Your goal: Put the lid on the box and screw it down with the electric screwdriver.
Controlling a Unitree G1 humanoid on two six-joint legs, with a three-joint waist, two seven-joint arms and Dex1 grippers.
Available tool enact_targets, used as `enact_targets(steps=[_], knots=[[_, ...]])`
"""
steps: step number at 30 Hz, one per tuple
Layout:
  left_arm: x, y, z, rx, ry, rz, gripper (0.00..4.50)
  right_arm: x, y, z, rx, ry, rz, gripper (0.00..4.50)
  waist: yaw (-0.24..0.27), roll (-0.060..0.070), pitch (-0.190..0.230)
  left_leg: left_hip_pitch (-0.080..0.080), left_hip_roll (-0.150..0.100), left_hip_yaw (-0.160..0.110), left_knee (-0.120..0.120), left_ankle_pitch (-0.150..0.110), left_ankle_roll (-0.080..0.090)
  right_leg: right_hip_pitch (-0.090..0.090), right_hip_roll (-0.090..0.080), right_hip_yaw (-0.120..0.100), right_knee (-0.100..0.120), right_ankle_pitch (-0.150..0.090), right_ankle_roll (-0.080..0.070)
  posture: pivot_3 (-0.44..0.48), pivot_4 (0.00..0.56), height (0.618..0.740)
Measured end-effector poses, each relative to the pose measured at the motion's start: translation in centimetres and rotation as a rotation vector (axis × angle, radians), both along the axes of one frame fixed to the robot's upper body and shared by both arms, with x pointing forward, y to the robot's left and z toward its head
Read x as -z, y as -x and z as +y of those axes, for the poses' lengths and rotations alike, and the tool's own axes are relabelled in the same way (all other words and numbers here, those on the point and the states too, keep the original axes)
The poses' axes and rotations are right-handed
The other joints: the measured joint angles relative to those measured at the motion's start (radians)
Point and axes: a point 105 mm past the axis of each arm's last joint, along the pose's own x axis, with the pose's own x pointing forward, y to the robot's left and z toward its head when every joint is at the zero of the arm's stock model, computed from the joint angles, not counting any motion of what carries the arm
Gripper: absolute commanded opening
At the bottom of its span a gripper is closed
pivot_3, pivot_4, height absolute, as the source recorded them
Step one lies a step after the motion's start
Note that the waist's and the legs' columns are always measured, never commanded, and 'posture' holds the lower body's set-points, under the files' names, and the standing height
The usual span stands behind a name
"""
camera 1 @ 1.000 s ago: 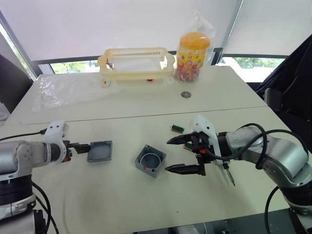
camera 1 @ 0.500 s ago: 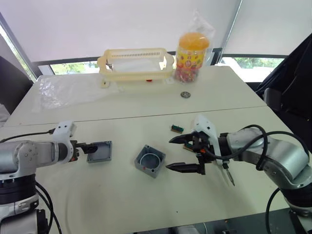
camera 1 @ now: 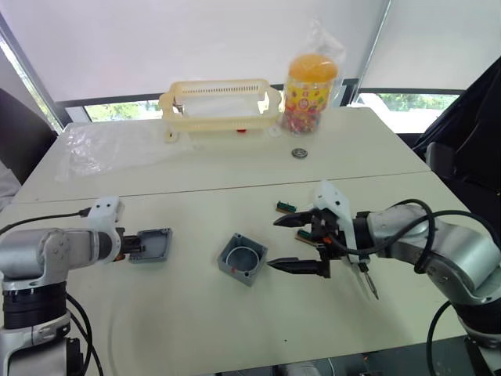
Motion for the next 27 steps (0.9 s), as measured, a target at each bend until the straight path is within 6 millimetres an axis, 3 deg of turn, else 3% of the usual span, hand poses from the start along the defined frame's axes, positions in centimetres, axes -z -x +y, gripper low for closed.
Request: enact_targets(steps=[4, 6, 9, 12, 14, 17, 21, 27], knots=[[-0.5, -0.5, -0.4, 0.023, 0.026, -0.047, 0.02, -0.4, -0.4, 0.3, 0.015, -0.062, 0.011, 4.50, 0.001, -0.001, 0.001, 0.000, 0.000, 0.000, 0.000, 0.000, 0.000, 0.000, 0.000, 0.000, 0.000, 0.000, 0.000, 0.000, 0.150, 0.740], [-2.1, -1.6, -1.0, 0.059, 0.044, -0.149, 0.02, -1.2, -1.2, 0.5, 0.041, -0.141, 0.033, 4.50, 0.002, -0.004, 0.003, -0.002, 0.000, -0.002, 0.000, 0.002, -0.004, -0.001, 0.000, -0.001, 0.000, 0.000, 0.000, 0.000, 0.150, 0.740], [-8.0, -4.3, -2.1, 0.122, 0.047, -0.467, 0.02, -4.5, -4.4, 0.7, 0.145, -0.327, 0.034, 4.50, 0.002, -0.005, 0.003, -0.003, 0.000, -0.002, 0.000, 0.004, -0.007, -0.002, 0.000, -0.001, 0.000, 0.001, -0.001, 0.000, 0.150, 0.740], [-14.8, -5.5, -3.9, 0.181, 0.068, -0.797, 0.02, -8.0, -7.8, 0.7, 0.257, -0.493, 0.025, 4.50, 0.003, -0.005, 0.003, -0.003, 0.000, -0.001, -0.001, 0.004, -0.008, -0.002, 0.000, -0.001, -0.001, 0.001, 0.000, 0.000, 0.150, 0.740], [-17.1, -5.7, -5.1, 0.208, 0.096, -0.905, 0.02, -9.2, -8.8, 1.2, 0.264, -0.563, 0.053, 4.50, 0.002, -0.005, 0.003, -0.003, 0.000, 0.000, -0.002, 0.004, -0.008, -0.002, 0.000, -0.001, -0.002, 0.001, 0.000, 0.000, 0.150, 0.740], [-19.0, -6.3, -8.0, 0.279, 0.150, -0.988, 0.02, -11.0, -9.2, 3.1, 0.206, -0.630, 0.102, 4.50, 0.000, -0.004, 0.003, -0.007, 0.000, 0.000, -0.002, 0.004, -0.008, -0.007, 0.000, -0.001, -0.002, 0.001, 0.000, 0.000, 0.150, 0.740], [-19.8, -6.4, -10.1, 0.340, 0.165, -1.027, 0.02, -12.8, -9.2, 4.3, 0.163, -0.668, 0.113, 4.50, -0.005, -0.004, 0.003, -0.009, 0.001, 0.000, -0.003, 0.004, -0.008, -0.009, 0.000, -0.001, -0.002, 0.002, 0.000, 0.000, 0.150, 0.740], [-19.5, -6.4, -11.5, 0.370, 0.200, -1.023, 0.02, -12.4, -10.0, 5.1, 0.176, -0.670, 0.144, 4.50, -0.004, -0.004, 0.003, -0.009, 0.001, 0.000, -0.003, 0.004, -0.008, -0.009, 0.000, -0.001, -0.001, 0.002, 0.001, 0.000, 0.150, 0.740]])
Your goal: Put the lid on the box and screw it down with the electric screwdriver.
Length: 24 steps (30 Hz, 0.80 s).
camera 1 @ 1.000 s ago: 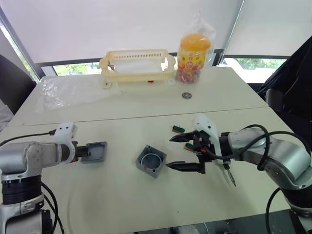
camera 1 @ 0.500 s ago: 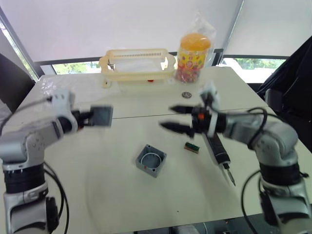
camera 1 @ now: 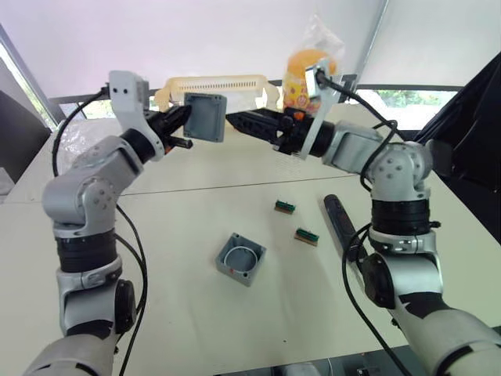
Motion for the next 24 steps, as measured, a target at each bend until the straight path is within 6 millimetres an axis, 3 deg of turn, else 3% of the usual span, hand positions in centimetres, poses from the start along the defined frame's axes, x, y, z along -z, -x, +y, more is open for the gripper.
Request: enact_targets(steps=[14, 17, 24], knots=[[-0.2, 0.7, -0.7, 0.017, 0.015, -0.024, 0.02, 0.9, -1.0, 0.6, 0.027, 0.009, 0.036, 4.50, 0.000, 0.000, 0.000, 0.000, 0.000, 0.000, 0.000, 0.000, 0.000, 0.000, 0.000, 0.000, 0.000, 0.000, 0.000, 0.000, 0.150, 0.740], [-0.1, 0.8, -0.7, 0.015, 0.015, -0.023, 0.00, 0.9, -1.1, 0.6, 0.030, 0.005, 0.038, 3.69, 0.000, 0.000, 0.000, 0.000, 0.000, 0.000, 0.000, 0.000, 0.000, 0.000, 0.000, 0.000, 0.000, 0.000, 0.000, 0.000, 0.150, 0.740], [0.0, 0.8, -0.6, 0.005, 0.021, -0.020, 0.00, 0.7, -1.1, 1.2, 0.028, -0.003, 0.034, 0.20, -0.003, 0.000, 0.000, 0.000, 0.000, 0.000, 0.000, 0.000, 0.000, 0.000, 0.000, 0.000, 0.000, 0.000, 0.000, 0.000, 0.150, 0.740]])
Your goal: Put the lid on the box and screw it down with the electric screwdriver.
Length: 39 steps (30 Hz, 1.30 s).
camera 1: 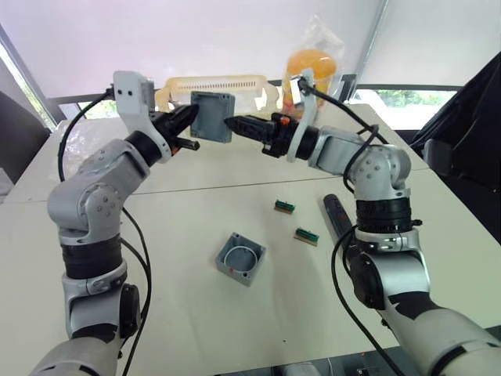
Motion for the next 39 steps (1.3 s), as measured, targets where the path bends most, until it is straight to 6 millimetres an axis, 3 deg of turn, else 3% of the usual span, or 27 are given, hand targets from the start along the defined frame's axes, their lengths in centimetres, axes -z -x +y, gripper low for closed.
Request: enact_targets(steps=[9, 12, 15, 17, 21, 24, 28, 31, 34, 37, 39], knots=[[0.3, 0.0, 0.1, -0.010, -0.004, 0.006, 0.00, 0.3, -0.1, 0.1, -0.002, 0.001, 0.022, 0.15, 0.002, 0.000, 0.000, 0.000, 0.000, 0.000, 0.000, 0.000, 0.000, 0.000, 0.000, 0.000, -0.001, 0.000, 0.000, 0.000, 0.150, 0.740], [0.3, 0.2, 0.2, 0.006, -0.012, 0.003, 0.97, 0.4, -0.2, -0.1, 0.005, -0.001, 0.030, 0.15, 0.001, 0.000, 0.000, 0.000, 0.000, 0.000, 0.000, 0.000, 0.000, 0.000, 0.000, 0.000, 0.000, 0.000, 0.000, 0.000, 0.150, 0.740], [0.2, 0.4, 0.3, 0.018, -0.025, 0.000, 2.54, 0.2, -0.1, -0.1, -0.002, -0.013, 0.033, 0.15, 0.000, 0.000, 0.000, 0.000, 0.000, 0.000, 0.000, 0.000, 0.000, 0.000, 0.000, 0.000, 0.000, 0.000, 0.000, 0.000, 0.150, 0.740], [0.3, 0.5, 0.4, 0.021, -0.030, 0.000, 3.32, 0.3, -0.1, -0.1, -0.003, -0.011, 0.036, 0.15, 0.000, 0.000, 0.000, 0.000, 0.000, 0.000, 0.000, 0.000, 0.000, 0.000, 0.000, 0.000, 0.000, 0.000, 0.000, 0.000, 0.150, 0.740], [0.3, 1.2, 1.1, 0.075, -0.049, 0.014, 3.32, 0.3, 0.0, 0.0, 0.005, -0.011, 0.035, 0.15, -0.004, 0.001, 0.000, 0.000, 0.000, 0.000, 0.000, 0.000, 0.000, 0.000, 0.000, 0.000, -0.001, 0.000, 0.000, 0.000, 0.150, 0.740], [0.4, 2.7, 4.5, 0.072, -0.081, 0.055, 3.32, 0.8, -0.6, -1.7, 0.069, -0.029, 0.052, 0.15, -0.022, 0.001, 0.000, -0.001, 0.000, -0.001, -0.001, 0.000, 0.000, -0.001, 0.000, 0.000, -0.001, 0.000, 0.000, 0.000, 0.150, 0.740], [0.2, 3.9, 6.0, 0.091, -0.091, 0.066, 3.32, 1.3, -0.6, -3.2, 0.123, -0.020, 0.035, 0.15, -0.022, 0.002, 0.001, -0.001, 0.000, 0.000, -0.001, 0.000, 0.000, -0.001, 0.000, 0.000, -0.002, 0.000, 0.000, 0.000, 0.150, 0.740], [2.5, 4.5, 6.3, 0.148, -0.078, 0.152, 3.32, 1.5, 0.4, -4.9, 0.181, 0.055, -0.114, 0.15, -0.019, 0.002, 0.001, -0.002, 0.000, -0.001, -0.001, 0.000, 0.000, -0.001, 0.000, -0.001, -0.002, 0.000, 0.000, 0.000, 0.150, 0.740], [5.8, 5.7, 6.1, 0.213, -0.109, 0.250, 3.32, 2.6, 2.2, -6.3, 0.238, 0.241, -0.415, 0.15, -0.021, 0.002, 0.001, -0.003, 0.000, 0.000, -0.001, 0.000, 0.000, -0.001, 0.000, 0.000, -0.004, -0.001, 0.001, 0.000, 0.150, 0.740], [8.7, 7.0, 5.4, 0.311, -0.158, 0.350, 3.32, 5.0, 4.3, -6.0, 0.197, 0.402, -0.667, 0.15, -0.026, 0.002, 0.002, -0.001, 0.000, 0.000, -0.002, 0.000, 0.000, -0.001, 0.001, 0.000, -0.004, -0.001, 0.001, 0.000, 0.150, 0.740], [9.4, 7.3, 4.6, 0.379, -0.183, 0.367, 3.32, 6.2, 5.3, -5.4, 0.172, 0.471, -0.813, 0.15, -0.026, 0.002, 0.002, 0.000, 0.000, 0.000, -0.002, 0.000, 0.000, -0.001, 0.001, 0.000, -0.002, -0.001, 0.000, 0.000, 0.150, 0.740]])
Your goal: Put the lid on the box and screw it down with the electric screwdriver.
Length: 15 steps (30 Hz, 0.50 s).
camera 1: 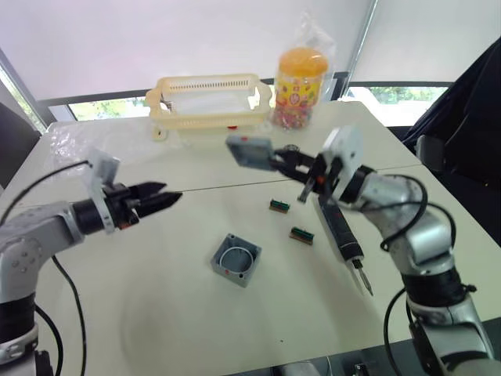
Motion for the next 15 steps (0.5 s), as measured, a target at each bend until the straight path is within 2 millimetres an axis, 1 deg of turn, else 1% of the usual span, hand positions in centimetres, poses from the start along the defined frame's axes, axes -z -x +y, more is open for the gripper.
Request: enact_targets(steps=[2, 4, 7, 10, 13, 15], knots=[[0.6, 0.1, 0.0, 0.048, -0.027, 0.020, 3.32, 1.5, 1.2, -0.2, 0.000, 0.132, -0.186, 0.15, 0.005, 0.000, 0.000, 0.002, 0.000, 0.000, 0.000, 0.000, 0.000, 0.002, 0.000, 0.000, 0.000, 0.000, 0.000, 0.000, 0.150, 0.740], [1.3, 0.0, 0.4, 0.068, -0.039, 0.051, 3.32, 3.5, 2.1, -0.1, -0.014, 0.246, -0.324, 0.15, 0.005, 0.000, 0.000, 0.003, 0.000, 0.001, 0.000, 0.000, 0.000, 0.003, 0.000, 0.001, 0.000, 0.000, 0.000, 0.000, 0.150, 0.740], [2.3, 0.3, -0.1, 0.143, -0.060, 0.093, 3.32, 5.5, 3.2, 0.2, -0.050, 0.370, -0.506, 0.15, 0.005, 0.000, 0.000, 0.003, 0.000, 0.002, 0.001, 0.000, 0.000, 0.003, 0.000, 0.002, 0.000, 0.000, 0.000, 0.000, 0.150, 0.740], [2.7, 0.8, -0.4, 0.209, -0.082, 0.122, 3.32, 6.6, 4.1, 0.3, -0.087, 0.434, -0.644, 0.15, 0.004, 0.000, 0.000, 0.003, 0.000, 0.002, 0.001, 0.000, 0.000, 0.002, 0.000, 0.002, 0.000, 0.000, 0.000, 0.000, 0.150, 0.740], [2.7, 1.4, -0.4, 0.275, -0.106, 0.136, 3.32, 8.1, 4.5, 0.1, -0.122, 0.479, -0.737, 0.15, 0.004, 0.000, 0.000, 0.004, 0.000, 0.003, 0.001, 0.000, 0.000, 0.002, 0.000, 0.003, 0.000, 0.000, -0.001, 0.000, 0.150, 0.740], [2.6, 1.3, -0.5, 0.295, -0.112, 0.130, 3.32, 8.8, 4.7, 0.0, -0.142, 0.499, -0.782, 0.15, 0.005, 0.000, 0.000, 0.004, 0.000, 0.003, 0.001, 0.000, 0.000, 0.002, 0.000, 0.003, 0.001, 0.000, -0.001, 0.000, 0.150, 0.740]])
